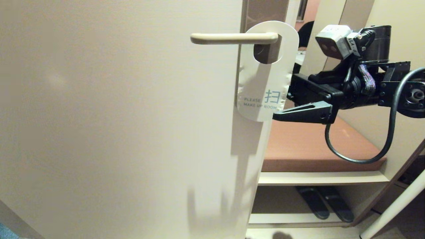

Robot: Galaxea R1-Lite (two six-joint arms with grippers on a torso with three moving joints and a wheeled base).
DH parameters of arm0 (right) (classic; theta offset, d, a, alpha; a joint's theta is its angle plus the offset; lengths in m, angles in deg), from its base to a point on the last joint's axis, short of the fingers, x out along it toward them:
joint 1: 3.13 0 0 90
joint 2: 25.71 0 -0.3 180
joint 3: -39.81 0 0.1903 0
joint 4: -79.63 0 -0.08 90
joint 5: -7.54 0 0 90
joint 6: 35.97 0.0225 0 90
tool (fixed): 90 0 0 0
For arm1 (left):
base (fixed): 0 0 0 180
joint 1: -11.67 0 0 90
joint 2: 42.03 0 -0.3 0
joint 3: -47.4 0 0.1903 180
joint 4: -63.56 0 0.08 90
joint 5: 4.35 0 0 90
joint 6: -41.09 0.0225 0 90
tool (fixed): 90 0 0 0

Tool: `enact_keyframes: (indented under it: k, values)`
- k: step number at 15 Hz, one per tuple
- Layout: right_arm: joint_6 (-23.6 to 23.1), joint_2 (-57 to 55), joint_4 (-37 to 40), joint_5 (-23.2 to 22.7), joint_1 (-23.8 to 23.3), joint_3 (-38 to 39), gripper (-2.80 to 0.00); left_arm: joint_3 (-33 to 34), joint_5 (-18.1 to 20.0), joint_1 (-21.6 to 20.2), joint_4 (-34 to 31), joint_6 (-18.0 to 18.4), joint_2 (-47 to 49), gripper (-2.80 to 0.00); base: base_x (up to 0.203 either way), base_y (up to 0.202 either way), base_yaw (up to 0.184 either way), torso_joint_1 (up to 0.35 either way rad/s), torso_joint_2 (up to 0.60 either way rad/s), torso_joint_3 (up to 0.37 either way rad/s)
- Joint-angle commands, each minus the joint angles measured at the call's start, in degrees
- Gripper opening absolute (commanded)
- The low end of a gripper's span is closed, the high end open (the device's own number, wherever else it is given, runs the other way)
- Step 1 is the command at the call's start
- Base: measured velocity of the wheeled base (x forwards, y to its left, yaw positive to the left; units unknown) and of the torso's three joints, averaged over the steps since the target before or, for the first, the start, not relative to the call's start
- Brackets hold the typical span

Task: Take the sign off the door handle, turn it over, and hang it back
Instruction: Take down the sign

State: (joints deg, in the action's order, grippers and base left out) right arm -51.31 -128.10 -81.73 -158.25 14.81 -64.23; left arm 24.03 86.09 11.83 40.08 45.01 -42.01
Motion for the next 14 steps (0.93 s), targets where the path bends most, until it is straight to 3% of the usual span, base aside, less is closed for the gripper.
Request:
enact_keyframes:
  k: [1,3,4,14]
  values:
    - [0.0,-0.1,-0.2,-0.3,0.1,0.0,0.00,0.0,0.0,0.0,-0.1,0.0,0.0,-2.80,0.000,0.000,0.000,0.000,0.00,0.000]
    - [-0.1,-0.1,-0.2,-0.3,0.1,0.0,0.00,0.0,0.0,0.0,0.0,0.0,0.0,-2.80,0.000,0.000,0.000,0.000,0.00,0.000]
    - [0.0,-0.1,-0.2,-0.3,0.1,-0.1,-2.80,0.0,0.0,0.0,0.0,0.0,0.0,-2.80,0.000,0.000,0.000,0.000,0.00,0.000]
    - [0.3,-0.3,-0.3,0.8,0.0,-1.1,-2.80,0.0,0.0,-0.1,0.0,0.0,0.0,-2.80,0.000,0.000,0.000,0.000,0.00,0.000]
